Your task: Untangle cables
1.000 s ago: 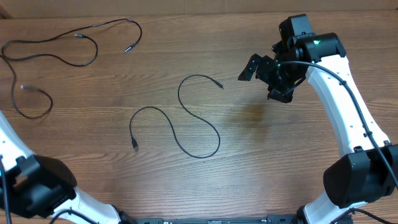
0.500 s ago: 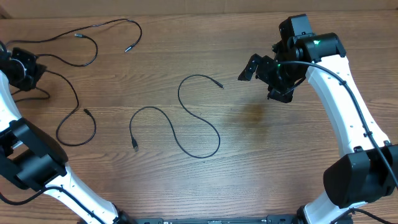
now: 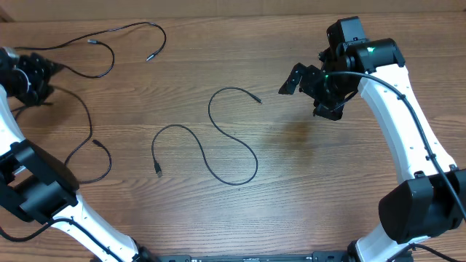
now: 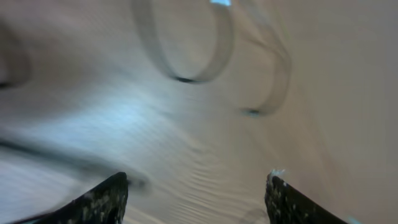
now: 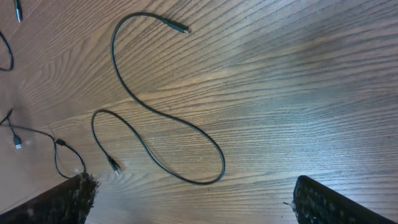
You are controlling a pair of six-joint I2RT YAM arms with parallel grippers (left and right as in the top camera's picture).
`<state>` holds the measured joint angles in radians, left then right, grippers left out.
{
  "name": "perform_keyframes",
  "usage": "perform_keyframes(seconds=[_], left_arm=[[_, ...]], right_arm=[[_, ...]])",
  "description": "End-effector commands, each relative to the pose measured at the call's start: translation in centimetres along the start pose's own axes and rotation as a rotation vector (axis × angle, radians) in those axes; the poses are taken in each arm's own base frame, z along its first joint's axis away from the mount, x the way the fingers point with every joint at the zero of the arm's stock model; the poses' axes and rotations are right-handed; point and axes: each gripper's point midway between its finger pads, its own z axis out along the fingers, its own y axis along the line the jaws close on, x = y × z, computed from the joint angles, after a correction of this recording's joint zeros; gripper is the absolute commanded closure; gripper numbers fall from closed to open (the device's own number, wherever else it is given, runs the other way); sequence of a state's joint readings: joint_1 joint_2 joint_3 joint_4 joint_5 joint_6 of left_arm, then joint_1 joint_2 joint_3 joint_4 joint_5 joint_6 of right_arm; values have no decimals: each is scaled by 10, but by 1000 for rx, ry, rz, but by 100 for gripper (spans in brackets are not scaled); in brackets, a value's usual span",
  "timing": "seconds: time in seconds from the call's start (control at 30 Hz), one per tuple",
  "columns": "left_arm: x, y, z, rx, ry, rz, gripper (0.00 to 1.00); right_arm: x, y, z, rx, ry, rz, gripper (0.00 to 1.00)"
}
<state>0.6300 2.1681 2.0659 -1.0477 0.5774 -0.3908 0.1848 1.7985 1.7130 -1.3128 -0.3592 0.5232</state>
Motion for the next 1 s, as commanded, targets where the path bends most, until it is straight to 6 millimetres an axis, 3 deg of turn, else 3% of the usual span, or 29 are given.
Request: perform_keyframes(seconds=[0.0,0.07,0.13,0.2,0.3,0.47,0.57,0.7,0.8,0.93,0.97], left_arm=[[12,-83,-34,406,87,87,29],[18,-101,-46,507,124,98,28],[27,-95,-45,479,167,32,27],[36,-73,-36,346,189,-39,28],[59,-9,-29,-20,228,-148,32],[77,6,-40,-62,304,-110,29],[75,14,-53,-55,295,-123,33],[75,20,-81,-112,244,-28,25],[79,50,-101,-332,222,-5,24],[84,76,-106,-484,221,-84,24],[82,95,-112,-600,193,-130,24]], right_arm=[[-3,4,-8,-13,-24,-14,0],[-3,4,-8,-13,-24,-14,0],[-3,4,-8,-13,-24,-14,0],[-3,4,-8,-13,-24,-14,0],[-3,4,-8,-13,-24,-14,0],[-3,4,-8,-13,-24,-14,0],[-3,4,-8,-13,-24,-14,0],[-3,4,-8,-13,-24,-14,0],[-3,4,-8,-13,-24,-14,0],[-3,4,-8,-13,-24,-14,0],[-3,4,-8,-13,-24,-14,0]])
